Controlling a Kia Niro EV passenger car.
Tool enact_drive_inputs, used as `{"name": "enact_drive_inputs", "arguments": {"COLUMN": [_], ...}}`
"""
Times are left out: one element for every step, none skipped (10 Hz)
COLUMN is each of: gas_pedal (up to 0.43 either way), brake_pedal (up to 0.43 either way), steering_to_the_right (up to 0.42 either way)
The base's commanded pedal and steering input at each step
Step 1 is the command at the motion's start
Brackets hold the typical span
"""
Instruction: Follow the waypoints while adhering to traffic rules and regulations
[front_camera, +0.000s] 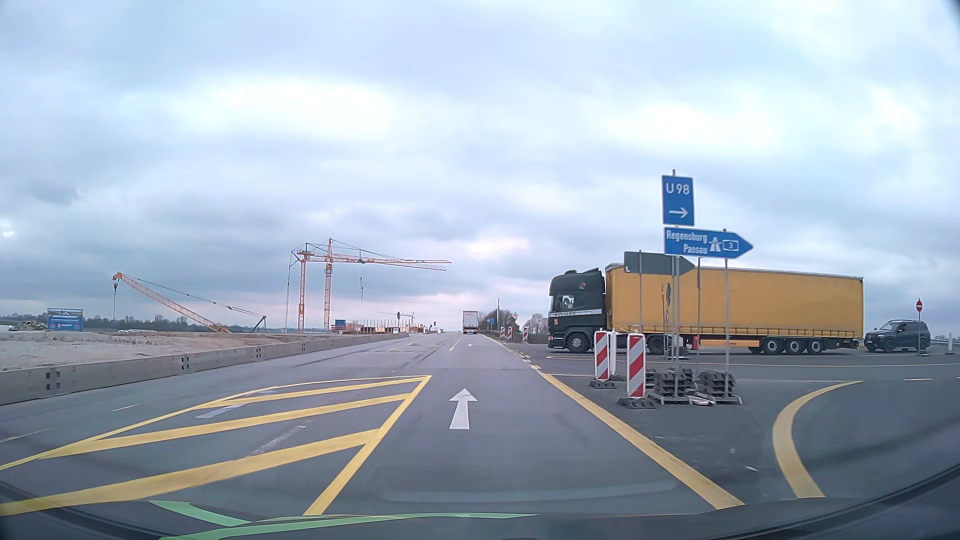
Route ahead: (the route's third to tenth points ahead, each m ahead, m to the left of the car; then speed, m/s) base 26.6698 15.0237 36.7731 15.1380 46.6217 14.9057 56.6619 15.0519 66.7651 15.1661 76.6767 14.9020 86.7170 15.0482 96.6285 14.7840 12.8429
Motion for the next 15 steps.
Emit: {"name": "enact_drive_inputs", "arguments": {"gas_pedal": [0.157, 0.157, 0.157, 0.157, 0.157, 0.157, 0.157, 0.157, 0.157, 0.157, 0.157, 0.157, 0.157, 0.157, 0.157], "brake_pedal": [0.0, 0.0, 0.0, 0.0, 0.0, 0.0, 0.0, 0.0, 0.0, 0.0, 0.0, 0.0, 0.0, 0.0, 0.0], "steering_to_the_right": [0.0, 0.0, 0.001, 0.001, 0.001, 0.002, 0.002, 0.002, 0.002, 0.002, 0.002, 0.002, 0.002, 0.002, 0.002]}}
